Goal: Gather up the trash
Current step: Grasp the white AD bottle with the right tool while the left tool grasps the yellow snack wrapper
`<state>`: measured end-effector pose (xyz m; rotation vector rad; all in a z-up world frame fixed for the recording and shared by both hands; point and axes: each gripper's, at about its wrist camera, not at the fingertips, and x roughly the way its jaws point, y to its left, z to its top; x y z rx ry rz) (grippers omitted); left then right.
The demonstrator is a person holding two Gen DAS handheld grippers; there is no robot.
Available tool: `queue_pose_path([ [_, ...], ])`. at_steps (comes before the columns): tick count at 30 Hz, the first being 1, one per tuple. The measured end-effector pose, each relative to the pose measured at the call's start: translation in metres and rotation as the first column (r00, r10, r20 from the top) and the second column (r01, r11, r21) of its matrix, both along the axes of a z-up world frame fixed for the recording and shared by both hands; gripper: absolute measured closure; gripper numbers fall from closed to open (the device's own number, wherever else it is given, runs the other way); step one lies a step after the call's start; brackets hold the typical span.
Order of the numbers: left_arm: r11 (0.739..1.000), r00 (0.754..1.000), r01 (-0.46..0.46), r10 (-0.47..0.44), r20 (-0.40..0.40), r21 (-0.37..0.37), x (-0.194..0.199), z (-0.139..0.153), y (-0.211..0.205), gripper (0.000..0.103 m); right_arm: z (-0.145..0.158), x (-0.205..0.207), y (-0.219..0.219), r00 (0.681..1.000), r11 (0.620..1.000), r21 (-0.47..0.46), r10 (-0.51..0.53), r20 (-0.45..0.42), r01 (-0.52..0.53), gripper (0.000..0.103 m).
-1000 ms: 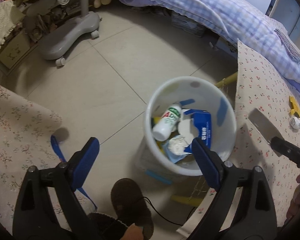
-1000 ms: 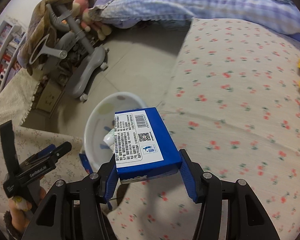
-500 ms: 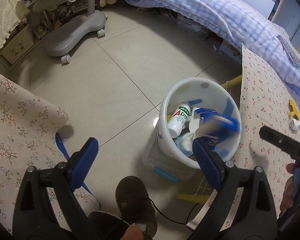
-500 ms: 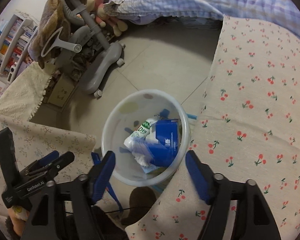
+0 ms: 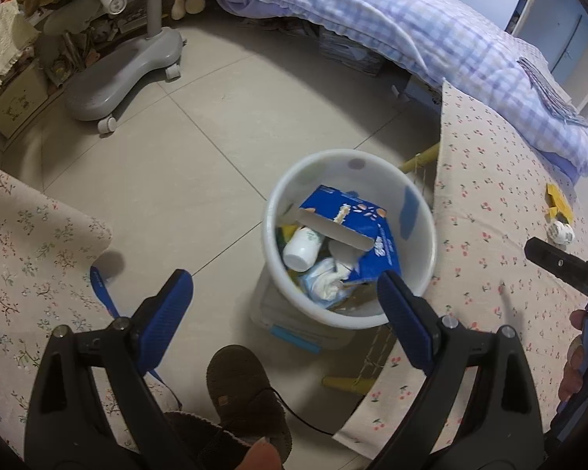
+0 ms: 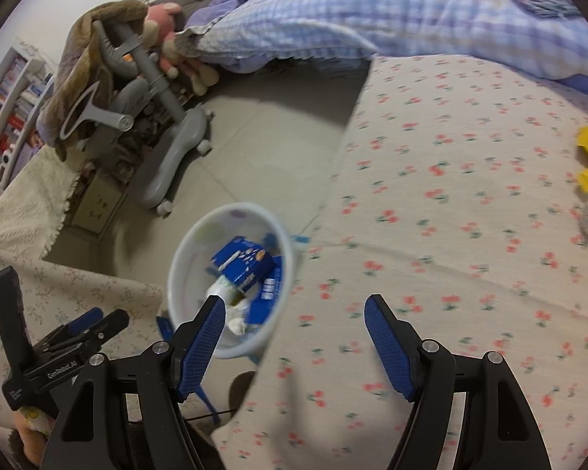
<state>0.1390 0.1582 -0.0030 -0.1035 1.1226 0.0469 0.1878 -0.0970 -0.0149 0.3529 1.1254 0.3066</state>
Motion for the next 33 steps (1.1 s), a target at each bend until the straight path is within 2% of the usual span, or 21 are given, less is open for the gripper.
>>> queue_pose_path([
  [5, 0.999, 0.999, 0.032, -0.032, 0.003, -0.009, 0.004, 0.001, -0.021, 0.008, 0.003, -0.004, -0.04, 0.997, 0.997, -0.024, -0.077, -0.005, 0.077, 0.028],
  [10, 0.999, 0.999, 0.049, -0.049, -0.007, -0.018, 0.01, -0.004, -0.04, 0.008, -0.001, -0.003, -0.09, 0.978, 0.972, -0.118, -0.207, -0.004, 0.205, 0.028],
  [13, 0.998, 0.998, 0.065, -0.065, -0.009, -0.02, 0.017, -0.004, -0.054, 0.008, -0.009, -0.001, -0.129, 0.95, 0.943, -0.134, -0.312, -0.029, 0.306, 0.028],
  [19, 0.996, 0.996, 0.091, -0.091, 0.009, -0.009, 0.028, -0.002, -0.078, 0.008, -0.018, 0.001, -0.201, 0.869, 0.865, -0.132, -0.493, -0.041, 0.484, 0.028],
  [26, 0.996, 0.995, 0.087, -0.086, 0.047, -0.019, 0.039, 0.002, -0.107, 0.008, -0.034, 0.005, -0.253, 0.801, 0.803, -0.101, -0.595, -0.069, 0.588, 0.028],
  [33, 0.994, 0.996, 0.08, -0.076, 0.049, -0.076, 0.049, 0.003, -0.137, 0.008, -0.043, 0.009, -0.27, 0.764, 0.769, -0.014, -0.638, -0.095, 0.639, 0.028],
])
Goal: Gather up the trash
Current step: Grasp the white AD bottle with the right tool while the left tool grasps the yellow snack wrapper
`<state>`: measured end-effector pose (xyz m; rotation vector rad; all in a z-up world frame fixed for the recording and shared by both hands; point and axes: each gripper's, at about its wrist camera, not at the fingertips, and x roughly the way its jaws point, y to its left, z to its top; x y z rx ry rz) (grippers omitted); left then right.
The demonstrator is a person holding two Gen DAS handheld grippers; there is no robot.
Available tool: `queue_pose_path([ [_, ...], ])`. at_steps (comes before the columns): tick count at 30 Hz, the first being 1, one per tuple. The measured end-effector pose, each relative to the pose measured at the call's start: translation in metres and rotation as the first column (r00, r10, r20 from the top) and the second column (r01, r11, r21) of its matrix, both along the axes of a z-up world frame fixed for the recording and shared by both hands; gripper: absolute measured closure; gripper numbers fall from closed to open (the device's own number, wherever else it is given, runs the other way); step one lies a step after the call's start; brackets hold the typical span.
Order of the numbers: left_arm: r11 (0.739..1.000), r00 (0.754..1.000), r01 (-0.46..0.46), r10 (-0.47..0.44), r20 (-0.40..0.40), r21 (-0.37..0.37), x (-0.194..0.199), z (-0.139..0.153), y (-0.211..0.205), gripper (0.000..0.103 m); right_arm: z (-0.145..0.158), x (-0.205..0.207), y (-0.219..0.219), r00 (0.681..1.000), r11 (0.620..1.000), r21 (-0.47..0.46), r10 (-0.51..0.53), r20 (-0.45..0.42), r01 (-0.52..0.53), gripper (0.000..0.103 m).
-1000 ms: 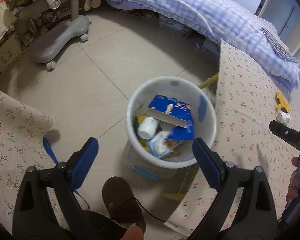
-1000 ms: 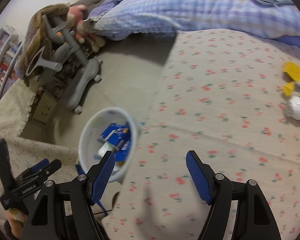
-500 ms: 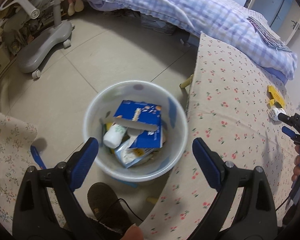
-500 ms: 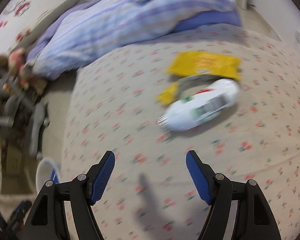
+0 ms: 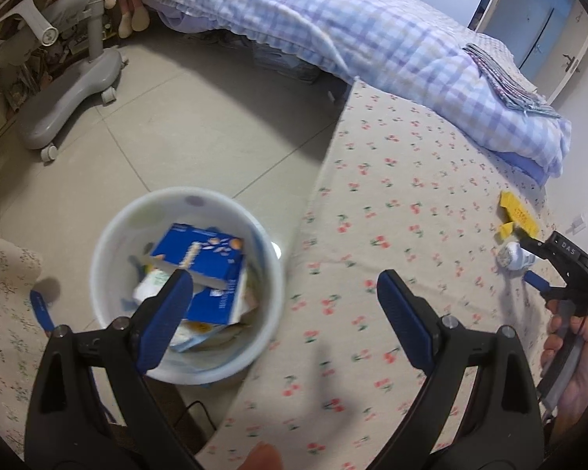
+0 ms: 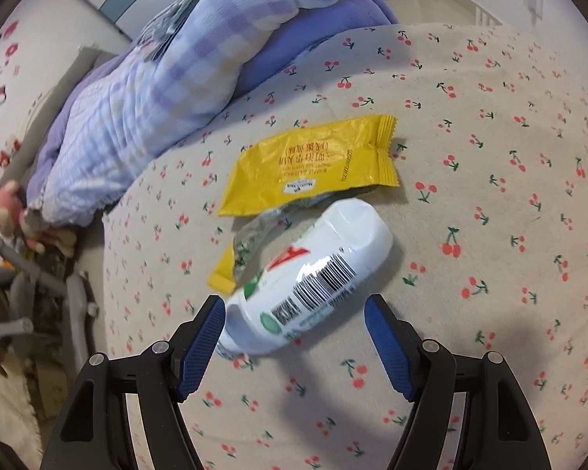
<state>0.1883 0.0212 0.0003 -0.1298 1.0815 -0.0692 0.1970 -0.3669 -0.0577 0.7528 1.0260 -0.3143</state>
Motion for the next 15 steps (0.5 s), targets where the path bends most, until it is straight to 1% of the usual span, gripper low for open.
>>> queue_pose_path([
  [3, 1.0, 1.0, 0.006, -0.006, -0.003, -0.011, 0.004, 0.0, -0.012, 0.008, -0.001, 0.004, -0.002, 1.0, 0.999, 0.031, -0.022, 0.021, 0.021, 0.028],
  [5, 1.0, 1.0, 0.018, -0.018, -0.005, -0.015, 0.006, -0.001, -0.02, 0.008, -0.003, 0.009, -0.001, 1.0, 0.999, 0.03, -0.016, 0.025, 0.016, 0.028],
  [8, 0.999, 0.999, 0.041, -0.041, 0.002, 0.014, 0.008, -0.002, -0.03, 0.008, -0.009, 0.017, 0.004, 1.0, 1.0, 0.0, -0.001, 0.01, 0.001, 0.028],
  [9, 0.998, 0.999, 0.048, -0.048, 0.003, 0.031, 0.008, -0.003, -0.033, 0.008, -0.008, 0.019, 0.005, 1.0, 1.0, -0.014, -0.001, 0.017, 0.001, 0.03],
  [10, 0.998, 0.999, 0.049, -0.049, 0.002, 0.037, 0.008, -0.004, -0.034, 0.008, -0.007, 0.02, 0.006, 1.0, 1.0, -0.029, 0.004, 0.01, -0.004, 0.033],
  [11, 0.998, 0.999, 0.049, -0.049, -0.002, 0.039, 0.008, -0.006, -0.035, 0.008, -0.007, 0.019, 0.007, 1.0, 0.999, -0.035, 0.014, 0.006, -0.014, 0.04],
  [12, 0.998, 0.999, 0.049, -0.049, -0.008, 0.036, 0.008, -0.007, -0.036, 0.008, -0.007, 0.019, 0.008, 1.0, 0.999, -0.031, 0.026, 0.009, -0.026, 0.05],
  [13, 0.998, 0.999, 0.05, -0.049, -0.01, 0.035, 0.008, -0.008, -0.037, 0.008, -0.008, 0.019, 0.007, 0.999, 0.999, -0.019, 0.042, 0.013, -0.042, 0.056],
  [14, 0.998, 0.999, 0.054, -0.053, -0.011, 0.036, 0.007, -0.007, -0.039, 0.008, -0.009, 0.017, 0.007, 0.998, 0.998, -0.002, 0.059, 0.014, -0.059, 0.064],
  [15, 0.998, 0.998, 0.057, -0.057, -0.009, 0.039, 0.007, -0.007, -0.042, 0.008, -0.01, 0.014, 0.005, 0.997, 0.997, 0.013, 0.075, 0.009, -0.075, 0.065],
])
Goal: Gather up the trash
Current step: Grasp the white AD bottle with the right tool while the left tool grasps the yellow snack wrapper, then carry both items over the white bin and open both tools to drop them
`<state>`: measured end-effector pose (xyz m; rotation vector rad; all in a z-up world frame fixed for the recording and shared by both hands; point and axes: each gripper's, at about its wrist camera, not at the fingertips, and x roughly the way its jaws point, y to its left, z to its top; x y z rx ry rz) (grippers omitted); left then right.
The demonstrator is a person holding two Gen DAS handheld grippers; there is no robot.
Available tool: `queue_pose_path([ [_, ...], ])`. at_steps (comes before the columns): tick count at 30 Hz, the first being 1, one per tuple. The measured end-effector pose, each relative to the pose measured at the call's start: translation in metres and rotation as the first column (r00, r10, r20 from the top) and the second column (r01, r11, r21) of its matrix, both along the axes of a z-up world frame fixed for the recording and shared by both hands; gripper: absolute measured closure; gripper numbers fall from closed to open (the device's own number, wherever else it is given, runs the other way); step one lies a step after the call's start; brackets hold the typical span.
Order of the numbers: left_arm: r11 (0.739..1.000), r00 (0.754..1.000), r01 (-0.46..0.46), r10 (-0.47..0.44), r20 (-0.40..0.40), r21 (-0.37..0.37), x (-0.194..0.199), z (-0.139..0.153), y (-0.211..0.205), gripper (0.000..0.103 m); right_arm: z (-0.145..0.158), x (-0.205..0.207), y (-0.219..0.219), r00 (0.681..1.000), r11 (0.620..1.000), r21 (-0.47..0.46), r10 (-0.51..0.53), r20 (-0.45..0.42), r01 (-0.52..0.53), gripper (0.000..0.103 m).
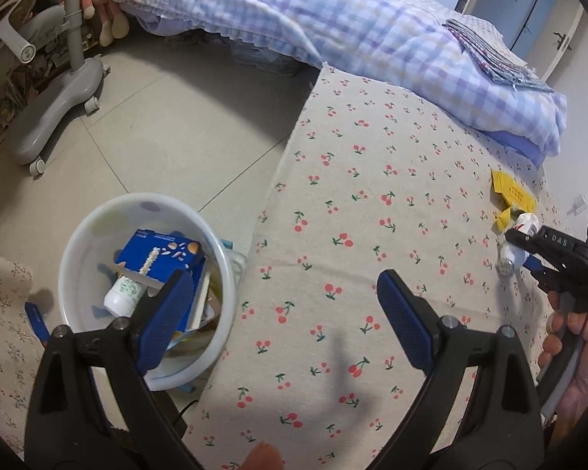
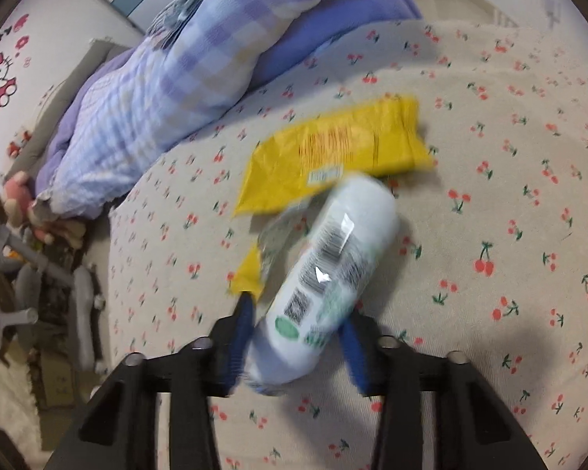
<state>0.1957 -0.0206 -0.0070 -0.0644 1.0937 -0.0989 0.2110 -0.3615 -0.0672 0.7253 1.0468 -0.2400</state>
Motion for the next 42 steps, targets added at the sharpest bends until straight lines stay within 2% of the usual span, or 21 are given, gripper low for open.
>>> queue_pose_path([
  [5, 0.999, 0.999, 0.033, -0.033, 0.017, -0.016, -0.002, 0.006, -0.017, 0.008, 0.005, -0.019, -0.011, 0.998, 0.998, -0.039, 0.039, -0.047, -0.041, 0.071],
  [12, 0.994, 0.995, 0.097, -0.095, 0.031, -0.052, -0.008, 0.011, -0.06, 0.008, 0.017, -0.06, -0.057, 0.998, 1.0, -0.013, 0.015, -0.053, -0.016, 0.071],
  [16, 0.983, 0.984, 0.177, -0.176, 0.034, -0.039, -0.002, 0.007, -0.106, 0.008, 0.032, -0.093, -0.085, 1.0, 1.0, -0.001, -0.017, -0.02, 0.017, 0.071],
  [19, 0.971, 0.972, 0.235, -0.233, 0.035, -0.043, 0.008, -0.002, -0.142, 0.008, 0.04, -0.107, -0.098, 1.0, 1.0, -0.025, -0.015, -0.007, 0.014, 0.071],
  [25, 0.944, 0.944, 0.327, -0.325, 0.059, -0.042, 0.034, -0.018, -0.21, 0.009, 0.04, -0.129, -0.129, 1.0, 0.998, -0.064, -0.013, -0.018, 0.012, 0.071],
  [30, 0.926, 0.929, 0.368, -0.363, 0.07, -0.08, 0.055, -0.031, -0.248, 0.018, 0.029, -0.143, -0.154, 0.999, 0.997, -0.063, -0.039, -0.038, 0.036, 0.071],
  [32, 0.917, 0.921, 0.388, -0.383, 0.071, -0.087, 0.062, -0.035, -0.262, 0.027, 0.025, -0.146, -0.159, 0.998, 0.997, -0.059, -0.042, -0.04, 0.039, 0.071],
  [36, 0.909, 0.911, 0.41, -0.402, 0.092, -0.083, 0.072, -0.036, -0.281, 0.03, 0.022, -0.147, -0.165, 0.998, 0.998, -0.054, -0.045, -0.043, 0.043, 0.071],
  [38, 0.909, 0.913, 0.407, -0.4, 0.079, -0.095, 0.076, -0.038, -0.287, 0.047, 0.021, -0.148, -0.167, 0.998, 0.998, -0.051, -0.049, -0.043, 0.047, 0.071],
  [42, 0.912, 0.915, 0.401, -0.395, 0.078, -0.085, 0.076, -0.04, -0.29, 0.067, 0.02, -0.149, -0.17, 0.997, 0.997, -0.051, -0.056, -0.044, 0.054, 0.071],
])
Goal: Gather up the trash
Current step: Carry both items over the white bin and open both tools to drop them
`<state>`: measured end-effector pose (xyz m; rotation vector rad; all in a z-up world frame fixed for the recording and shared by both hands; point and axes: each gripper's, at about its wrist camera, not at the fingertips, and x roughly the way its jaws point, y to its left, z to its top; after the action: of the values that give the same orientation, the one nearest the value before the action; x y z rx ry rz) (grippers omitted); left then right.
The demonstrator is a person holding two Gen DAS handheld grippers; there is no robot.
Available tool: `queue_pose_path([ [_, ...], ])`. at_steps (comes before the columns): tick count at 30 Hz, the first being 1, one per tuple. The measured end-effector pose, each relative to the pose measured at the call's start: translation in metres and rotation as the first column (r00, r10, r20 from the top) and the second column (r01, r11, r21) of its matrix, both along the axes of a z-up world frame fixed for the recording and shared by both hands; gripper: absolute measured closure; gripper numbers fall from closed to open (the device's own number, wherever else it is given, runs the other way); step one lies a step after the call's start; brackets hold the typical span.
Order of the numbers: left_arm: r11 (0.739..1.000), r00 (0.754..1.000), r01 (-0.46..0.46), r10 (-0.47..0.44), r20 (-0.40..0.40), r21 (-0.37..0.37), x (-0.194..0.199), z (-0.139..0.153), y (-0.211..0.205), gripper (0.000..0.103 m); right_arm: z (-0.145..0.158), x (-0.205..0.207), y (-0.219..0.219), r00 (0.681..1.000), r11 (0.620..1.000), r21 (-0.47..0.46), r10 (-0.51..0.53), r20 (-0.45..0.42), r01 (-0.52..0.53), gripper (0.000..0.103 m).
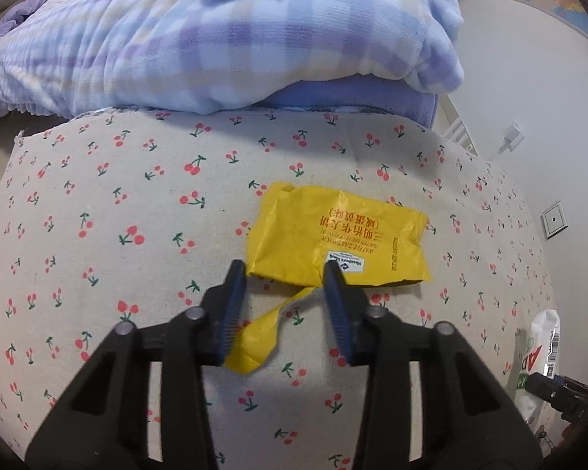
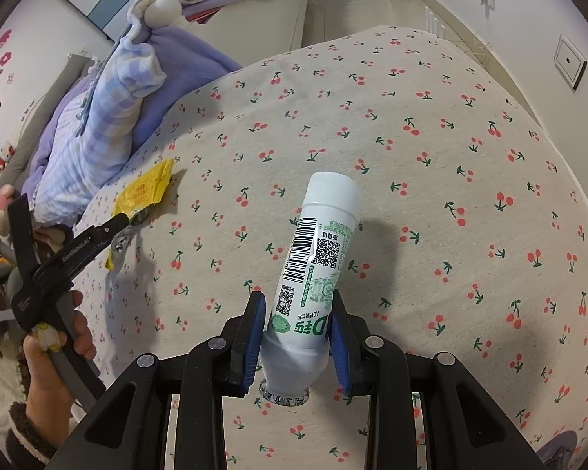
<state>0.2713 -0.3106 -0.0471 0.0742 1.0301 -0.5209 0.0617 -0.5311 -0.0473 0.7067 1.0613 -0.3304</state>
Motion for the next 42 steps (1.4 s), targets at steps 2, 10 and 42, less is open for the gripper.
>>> queue_pose_path([
  [2, 1.0, 1.0, 0.007, -0.007, 0.016, 0.009, -0.002, 0.002, -0.001, 0.088, 0.001, -0.002, 0.0, 1.0, 1.0, -0.001, -0.001, 0.002, 0.001, 0.071],
  [10, 1.0, 1.0, 0.005, -0.005, 0.01, 0.013, -0.017, 0.018, 0.017, 0.098, 0.01, -0.004, 0.007, 1.0, 1.0, 0.012, -0.003, 0.023, 0.002, 0.071],
  [42, 0.973, 0.974, -0.226, 0.226, -0.008, -0.037, -0.134, 0.082, 0.262, 0.1, 0.089, 0.017, 0.182, 0.936, 0.953, -0.012, 0.3, 0.183, -0.303, 0.071],
])
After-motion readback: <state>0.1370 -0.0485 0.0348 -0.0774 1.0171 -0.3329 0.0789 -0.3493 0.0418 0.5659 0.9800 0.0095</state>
